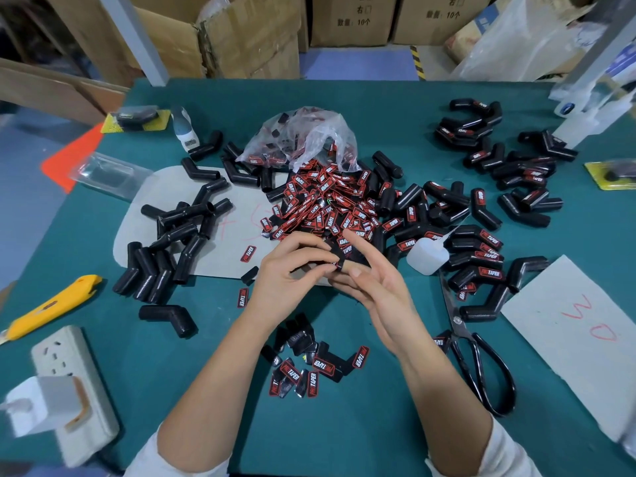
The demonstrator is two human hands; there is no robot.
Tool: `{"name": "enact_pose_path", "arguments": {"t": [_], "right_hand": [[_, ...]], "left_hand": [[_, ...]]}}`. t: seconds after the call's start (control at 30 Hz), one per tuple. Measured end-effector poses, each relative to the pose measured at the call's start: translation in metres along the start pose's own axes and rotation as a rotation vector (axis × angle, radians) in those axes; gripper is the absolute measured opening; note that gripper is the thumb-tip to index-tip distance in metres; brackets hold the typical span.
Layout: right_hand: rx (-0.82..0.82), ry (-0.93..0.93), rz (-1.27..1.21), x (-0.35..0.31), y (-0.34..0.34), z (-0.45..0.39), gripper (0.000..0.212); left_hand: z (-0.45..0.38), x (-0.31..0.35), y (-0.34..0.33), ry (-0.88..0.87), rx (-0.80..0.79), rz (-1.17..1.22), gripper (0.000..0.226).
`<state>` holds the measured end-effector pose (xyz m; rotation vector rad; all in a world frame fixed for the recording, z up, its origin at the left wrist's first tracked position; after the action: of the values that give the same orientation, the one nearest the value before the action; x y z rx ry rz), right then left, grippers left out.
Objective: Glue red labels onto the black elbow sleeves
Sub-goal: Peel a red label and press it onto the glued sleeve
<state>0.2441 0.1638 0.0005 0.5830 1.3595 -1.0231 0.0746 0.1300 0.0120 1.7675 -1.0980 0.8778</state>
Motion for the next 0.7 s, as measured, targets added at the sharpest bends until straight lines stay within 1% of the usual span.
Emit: {"name": "enact_pose_path", "arguments": {"t": [0.23, 0.43, 0.7], "right_hand": [[0.006, 0.015, 0.001, 0.0005, 0.0000, -0.0005, 0.053], [0.028, 0.032, 0.001, 0.0022, 0.0004, -0.0017, 0.048], [0.028, 0.062, -0.041, -0.0004, 0.0005, -0.0014, 0.051]], "left_hand": [[0.0011, -0.0030, -0.0018, -0.041, 0.006, -0.013, 0.013], [0.0015, -0.0047, -0.0022, 0.012, 0.029, 0.073, 0.012], [0.0004, -0.0005, -0.0023, 0.036, 0.002, 0.100, 0.018]]}}
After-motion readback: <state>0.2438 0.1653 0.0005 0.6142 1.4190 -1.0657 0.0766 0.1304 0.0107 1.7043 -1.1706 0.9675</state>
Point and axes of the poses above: each hand's wrist, its own z-axis away from the middle knuckle, its own y-axis out of the back of the hand, x = y × z, the point moved 4 cm from there along -z, towards the middle knuckle, and after that the axes turned 7 degrees about z, right-handed, at the moved point
